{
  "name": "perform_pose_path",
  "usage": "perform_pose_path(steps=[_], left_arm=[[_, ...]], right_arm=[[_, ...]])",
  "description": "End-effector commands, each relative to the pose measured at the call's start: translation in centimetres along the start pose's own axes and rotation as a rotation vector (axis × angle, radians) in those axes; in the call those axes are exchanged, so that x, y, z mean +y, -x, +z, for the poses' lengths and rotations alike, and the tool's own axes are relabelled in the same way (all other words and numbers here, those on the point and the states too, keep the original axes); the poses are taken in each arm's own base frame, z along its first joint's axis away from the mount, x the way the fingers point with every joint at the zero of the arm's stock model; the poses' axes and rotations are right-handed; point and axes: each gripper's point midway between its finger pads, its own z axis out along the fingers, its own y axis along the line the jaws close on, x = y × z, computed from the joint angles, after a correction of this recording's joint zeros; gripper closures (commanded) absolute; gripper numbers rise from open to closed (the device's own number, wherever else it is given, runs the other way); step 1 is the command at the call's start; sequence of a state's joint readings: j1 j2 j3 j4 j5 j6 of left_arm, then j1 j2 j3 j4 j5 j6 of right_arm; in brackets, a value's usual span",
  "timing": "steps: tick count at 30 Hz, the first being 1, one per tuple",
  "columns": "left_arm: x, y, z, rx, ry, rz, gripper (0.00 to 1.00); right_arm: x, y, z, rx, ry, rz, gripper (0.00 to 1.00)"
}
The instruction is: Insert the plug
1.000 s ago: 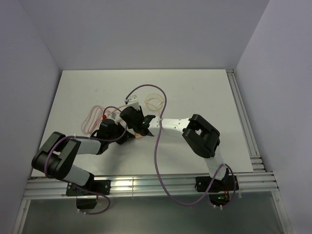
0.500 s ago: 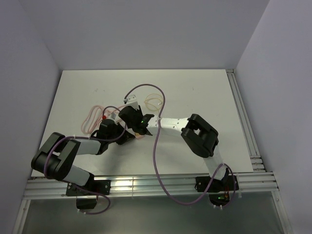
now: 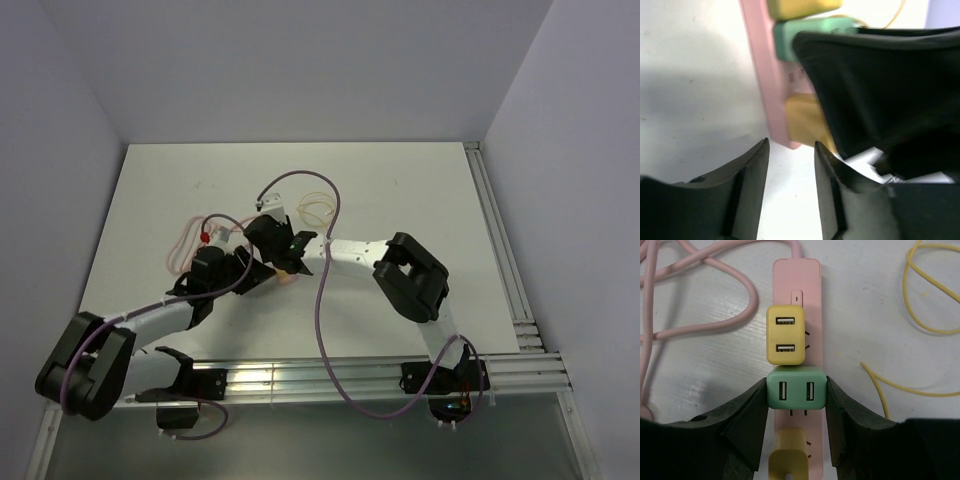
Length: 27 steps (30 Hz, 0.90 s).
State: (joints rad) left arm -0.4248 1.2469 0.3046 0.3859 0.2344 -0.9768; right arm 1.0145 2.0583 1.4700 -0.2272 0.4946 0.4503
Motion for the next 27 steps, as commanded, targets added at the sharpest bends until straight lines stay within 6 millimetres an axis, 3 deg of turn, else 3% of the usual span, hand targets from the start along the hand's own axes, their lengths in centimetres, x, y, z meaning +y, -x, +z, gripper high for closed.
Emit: perform_pose_path(steps=[1,8,15,18,23,24,27], left_arm=[[-0.4,1.0,-1.1,-0.057,-0.002,0.055,0.5],[-0.3,0.8,-3.5,-0.07,0.011,0.091,0.46],[-3.6,3.4,-8.1,-0.192,-0.03,0.162,0.38],[-5.1,4.6,-9.7,-0.25,-0.056,0.18,0.36],[-5.8,4.6,-10.2,-0.24,-0.075,0.183,0.35],[-5.7,4.5,-10.1,-0.233,-0.071,0.18,0.32],[-5.7,4.4,-10.1,-0.23,-0.073,0.181,0.27]], right_arm=[[-3.6,-12.4,-0.6,0.398,-0.056,-0.166,0.82],[-2.5,-9.7,-1.0,0.366,-0.02,-0.14,0.74],[-2.8,-7.4,-1.3,0.34,-0.003,-0.097,0.6],[-2.9,-6.6,-1.4,0.332,-0.005,-0.099,0.59],[-2.7,-5.5,-1.6,0.313,0.0,-0.094,0.57],[-2.6,-5.3,-1.7,0.309,0.003,-0.097,0.51],[-2.4,-4.4,-2.0,0.293,0.014,-0.095,0.48]])
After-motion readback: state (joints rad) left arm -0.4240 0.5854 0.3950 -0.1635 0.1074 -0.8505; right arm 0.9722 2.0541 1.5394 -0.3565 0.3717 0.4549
